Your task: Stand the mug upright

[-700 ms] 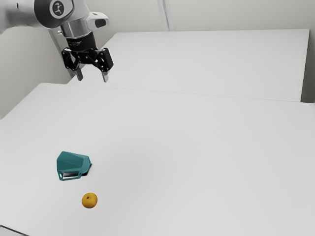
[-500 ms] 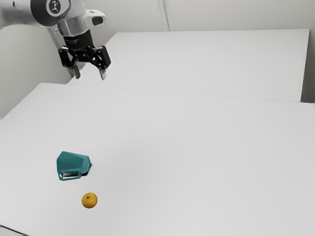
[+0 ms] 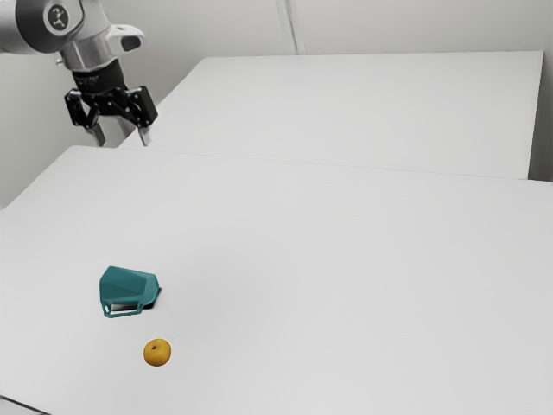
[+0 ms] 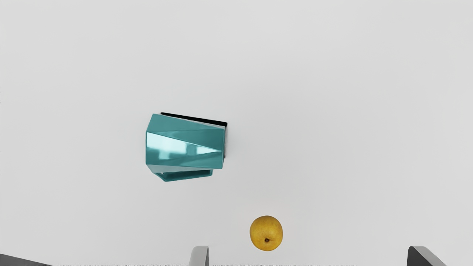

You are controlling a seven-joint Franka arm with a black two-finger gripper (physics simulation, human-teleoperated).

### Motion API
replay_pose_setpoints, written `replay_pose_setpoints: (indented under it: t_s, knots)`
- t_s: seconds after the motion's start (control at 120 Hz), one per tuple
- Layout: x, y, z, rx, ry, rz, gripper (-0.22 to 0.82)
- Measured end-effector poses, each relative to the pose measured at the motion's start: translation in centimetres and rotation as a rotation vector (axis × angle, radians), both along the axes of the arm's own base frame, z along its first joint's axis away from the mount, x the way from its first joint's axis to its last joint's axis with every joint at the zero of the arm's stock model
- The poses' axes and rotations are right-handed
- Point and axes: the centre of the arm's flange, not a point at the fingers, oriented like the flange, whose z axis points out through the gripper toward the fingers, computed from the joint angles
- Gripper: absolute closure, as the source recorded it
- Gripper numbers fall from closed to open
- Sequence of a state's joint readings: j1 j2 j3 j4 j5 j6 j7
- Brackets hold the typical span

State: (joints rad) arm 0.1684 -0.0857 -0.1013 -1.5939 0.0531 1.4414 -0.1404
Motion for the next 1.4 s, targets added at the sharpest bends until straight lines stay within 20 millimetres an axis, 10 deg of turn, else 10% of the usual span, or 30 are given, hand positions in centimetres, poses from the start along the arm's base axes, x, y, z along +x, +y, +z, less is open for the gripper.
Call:
replay_pose_setpoints:
  t_s: [0.817,1.4]
  knots:
    - [-8.2,20.8,-12.5,-0.426,-0.142,0.141,0.03]
    - [-13.0,25.3,-24.5,-0.739,-0.424,0.113,0.04]
